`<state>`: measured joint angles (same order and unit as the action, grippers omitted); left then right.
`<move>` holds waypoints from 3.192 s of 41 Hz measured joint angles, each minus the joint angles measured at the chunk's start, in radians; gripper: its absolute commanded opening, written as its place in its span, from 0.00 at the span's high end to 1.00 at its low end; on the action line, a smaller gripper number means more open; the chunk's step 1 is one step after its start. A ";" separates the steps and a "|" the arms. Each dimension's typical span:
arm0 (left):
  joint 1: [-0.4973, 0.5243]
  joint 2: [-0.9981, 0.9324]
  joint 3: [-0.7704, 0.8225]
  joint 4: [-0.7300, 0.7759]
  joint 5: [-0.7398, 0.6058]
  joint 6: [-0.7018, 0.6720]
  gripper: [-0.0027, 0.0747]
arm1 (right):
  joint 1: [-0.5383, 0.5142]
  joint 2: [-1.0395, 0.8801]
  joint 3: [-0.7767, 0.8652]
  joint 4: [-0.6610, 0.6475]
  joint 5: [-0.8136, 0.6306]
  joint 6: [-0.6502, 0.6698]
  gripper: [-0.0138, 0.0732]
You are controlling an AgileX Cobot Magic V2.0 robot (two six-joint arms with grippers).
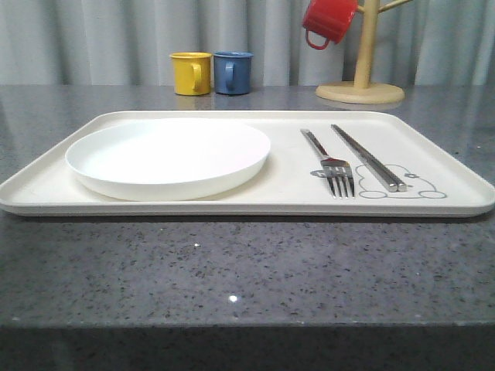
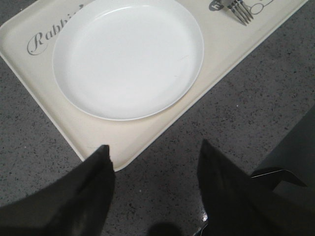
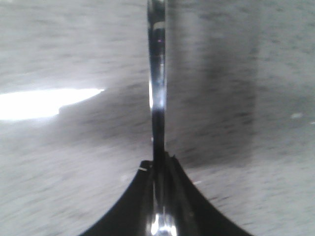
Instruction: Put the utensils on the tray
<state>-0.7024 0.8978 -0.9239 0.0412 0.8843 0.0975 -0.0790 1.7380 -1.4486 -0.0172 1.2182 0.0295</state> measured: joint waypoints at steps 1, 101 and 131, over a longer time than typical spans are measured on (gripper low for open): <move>0.000 0.000 0.000 0.000 0.000 0.000 0.49 | 0.012 -0.008 0.000 0.011 0.000 0.000 0.82; 0.000 0.000 0.000 0.000 0.000 0.000 0.49 | 0.408 -0.871 0.564 0.128 -0.144 -0.049 0.55; 0.000 0.000 0.000 0.000 -0.051 0.000 0.84 | 0.408 -1.349 0.703 0.124 -0.128 -0.050 0.88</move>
<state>-0.7024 0.8978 -0.9239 0.0412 0.8333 0.0975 0.3289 0.3892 -0.7454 0.1070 1.0907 -0.0202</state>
